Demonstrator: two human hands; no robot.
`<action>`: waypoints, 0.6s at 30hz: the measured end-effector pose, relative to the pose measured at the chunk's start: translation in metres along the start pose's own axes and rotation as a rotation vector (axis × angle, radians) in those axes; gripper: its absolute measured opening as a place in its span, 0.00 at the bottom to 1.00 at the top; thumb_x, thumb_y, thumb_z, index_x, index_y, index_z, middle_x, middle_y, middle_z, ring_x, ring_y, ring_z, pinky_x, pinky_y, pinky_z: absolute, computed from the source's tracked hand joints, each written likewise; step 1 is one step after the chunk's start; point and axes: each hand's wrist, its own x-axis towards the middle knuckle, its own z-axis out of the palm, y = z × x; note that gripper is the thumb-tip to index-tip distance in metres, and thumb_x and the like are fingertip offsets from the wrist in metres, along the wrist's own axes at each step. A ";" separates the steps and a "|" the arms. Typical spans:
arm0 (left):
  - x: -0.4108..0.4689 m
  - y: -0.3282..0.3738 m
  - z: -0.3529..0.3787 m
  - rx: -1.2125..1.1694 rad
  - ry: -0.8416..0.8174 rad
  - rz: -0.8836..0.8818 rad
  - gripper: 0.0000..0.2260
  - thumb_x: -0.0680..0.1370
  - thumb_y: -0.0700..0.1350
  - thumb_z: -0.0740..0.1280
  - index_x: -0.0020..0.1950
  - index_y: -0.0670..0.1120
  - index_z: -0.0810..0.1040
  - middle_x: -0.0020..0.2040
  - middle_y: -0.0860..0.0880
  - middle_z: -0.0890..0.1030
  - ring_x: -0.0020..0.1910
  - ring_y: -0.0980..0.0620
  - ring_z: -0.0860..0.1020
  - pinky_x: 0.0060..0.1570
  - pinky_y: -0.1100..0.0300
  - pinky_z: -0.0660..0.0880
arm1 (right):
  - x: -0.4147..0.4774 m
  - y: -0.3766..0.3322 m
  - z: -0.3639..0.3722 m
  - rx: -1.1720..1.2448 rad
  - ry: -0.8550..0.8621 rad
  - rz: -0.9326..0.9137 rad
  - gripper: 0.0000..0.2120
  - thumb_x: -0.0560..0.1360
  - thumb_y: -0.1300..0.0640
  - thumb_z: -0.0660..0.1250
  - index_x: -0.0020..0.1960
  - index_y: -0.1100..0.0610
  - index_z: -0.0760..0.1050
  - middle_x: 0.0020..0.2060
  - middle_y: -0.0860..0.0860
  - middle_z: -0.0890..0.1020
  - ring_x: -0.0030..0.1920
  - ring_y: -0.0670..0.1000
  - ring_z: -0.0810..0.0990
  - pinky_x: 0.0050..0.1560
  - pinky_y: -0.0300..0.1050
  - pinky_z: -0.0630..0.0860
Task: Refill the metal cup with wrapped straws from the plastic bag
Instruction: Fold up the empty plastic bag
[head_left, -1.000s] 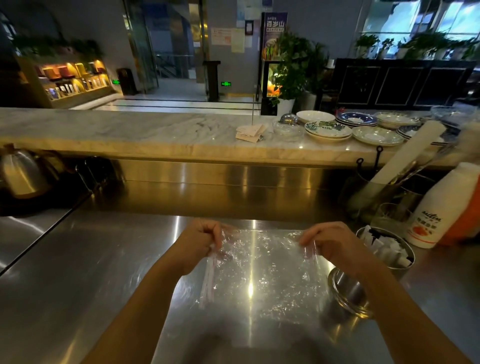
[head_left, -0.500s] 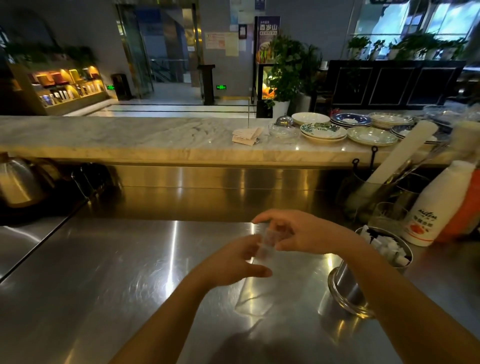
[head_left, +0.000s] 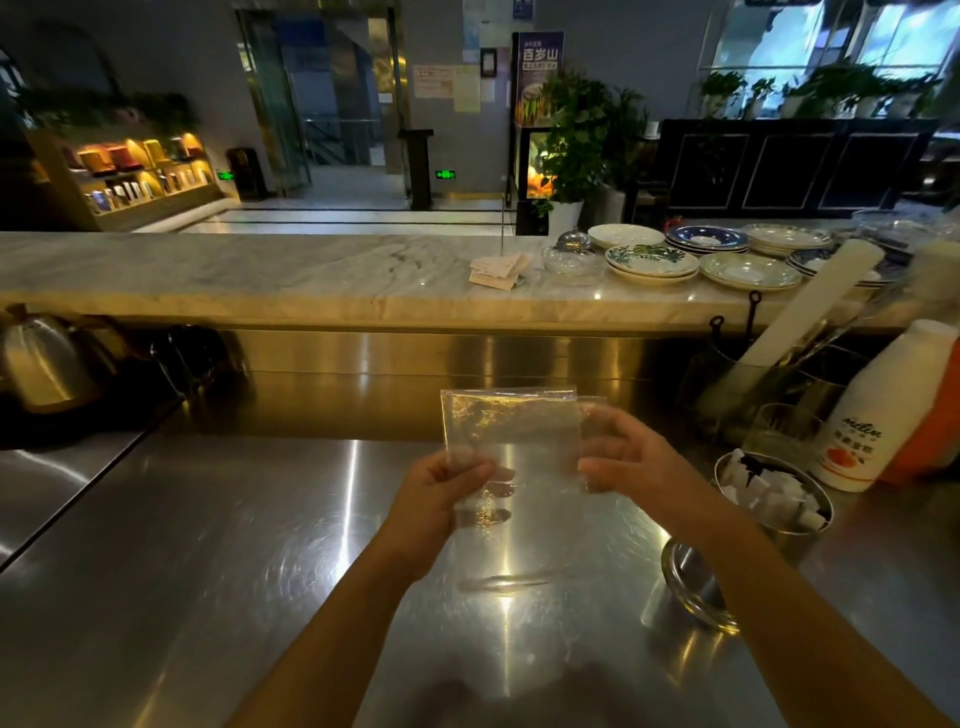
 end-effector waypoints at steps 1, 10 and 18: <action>0.000 -0.002 0.002 -0.029 0.009 -0.016 0.05 0.69 0.41 0.69 0.43 0.43 0.82 0.41 0.45 0.85 0.42 0.46 0.83 0.37 0.53 0.80 | 0.000 0.005 0.005 0.007 0.005 0.017 0.26 0.63 0.54 0.72 0.60 0.49 0.70 0.47 0.49 0.85 0.49 0.52 0.83 0.42 0.41 0.81; -0.001 -0.010 0.005 0.067 0.256 -0.087 0.15 0.70 0.37 0.72 0.54 0.43 0.73 0.46 0.43 0.81 0.34 0.51 0.82 0.29 0.56 0.79 | 0.005 0.042 0.033 0.071 0.307 0.001 0.36 0.67 0.71 0.70 0.66 0.45 0.63 0.45 0.58 0.82 0.33 0.52 0.83 0.30 0.43 0.79; -0.004 -0.023 -0.011 0.159 0.338 -0.188 0.06 0.73 0.36 0.68 0.49 0.40 0.76 0.39 0.43 0.82 0.34 0.51 0.82 0.30 0.59 0.78 | 0.005 0.055 0.041 -0.069 0.284 0.047 0.09 0.72 0.64 0.67 0.51 0.57 0.78 0.42 0.57 0.82 0.33 0.44 0.82 0.33 0.36 0.78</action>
